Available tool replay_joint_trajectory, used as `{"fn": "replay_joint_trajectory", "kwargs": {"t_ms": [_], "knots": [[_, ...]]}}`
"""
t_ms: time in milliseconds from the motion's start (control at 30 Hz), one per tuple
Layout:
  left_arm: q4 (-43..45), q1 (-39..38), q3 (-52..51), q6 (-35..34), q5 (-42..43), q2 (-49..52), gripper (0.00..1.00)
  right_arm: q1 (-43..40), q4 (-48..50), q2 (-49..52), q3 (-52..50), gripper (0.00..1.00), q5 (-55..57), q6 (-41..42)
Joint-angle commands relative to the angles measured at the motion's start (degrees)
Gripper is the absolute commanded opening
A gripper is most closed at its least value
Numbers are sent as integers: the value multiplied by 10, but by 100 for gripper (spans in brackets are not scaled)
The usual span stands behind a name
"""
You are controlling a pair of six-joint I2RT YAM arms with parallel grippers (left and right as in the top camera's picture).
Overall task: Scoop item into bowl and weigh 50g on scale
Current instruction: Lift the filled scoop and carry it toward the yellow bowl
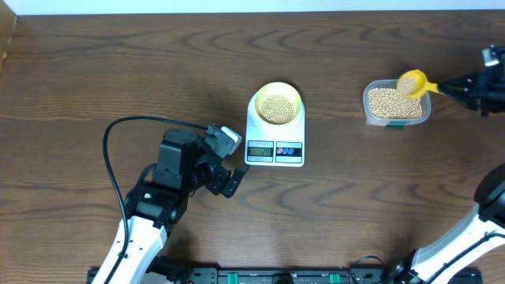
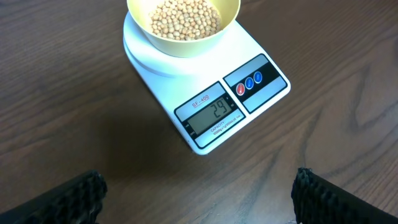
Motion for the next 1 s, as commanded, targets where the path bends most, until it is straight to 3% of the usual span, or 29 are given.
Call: {"fn": "replay_joint_trajectory", "kwargs": {"t_ms": [0, 367, 700, 967], "knots": [[0, 2, 2, 8, -3, 1, 98, 50, 2, -6, -3, 1, -47, -11], [0, 2, 2, 8, -3, 1, 98, 205, 92, -6, -3, 1, -36, 106], [0, 2, 2, 8, -3, 1, 98, 344, 202, -6, -3, 1, 51, 243], [0, 2, 2, 8, -3, 1, 98, 414, 220, -7, 5, 1, 142, 268]]}}
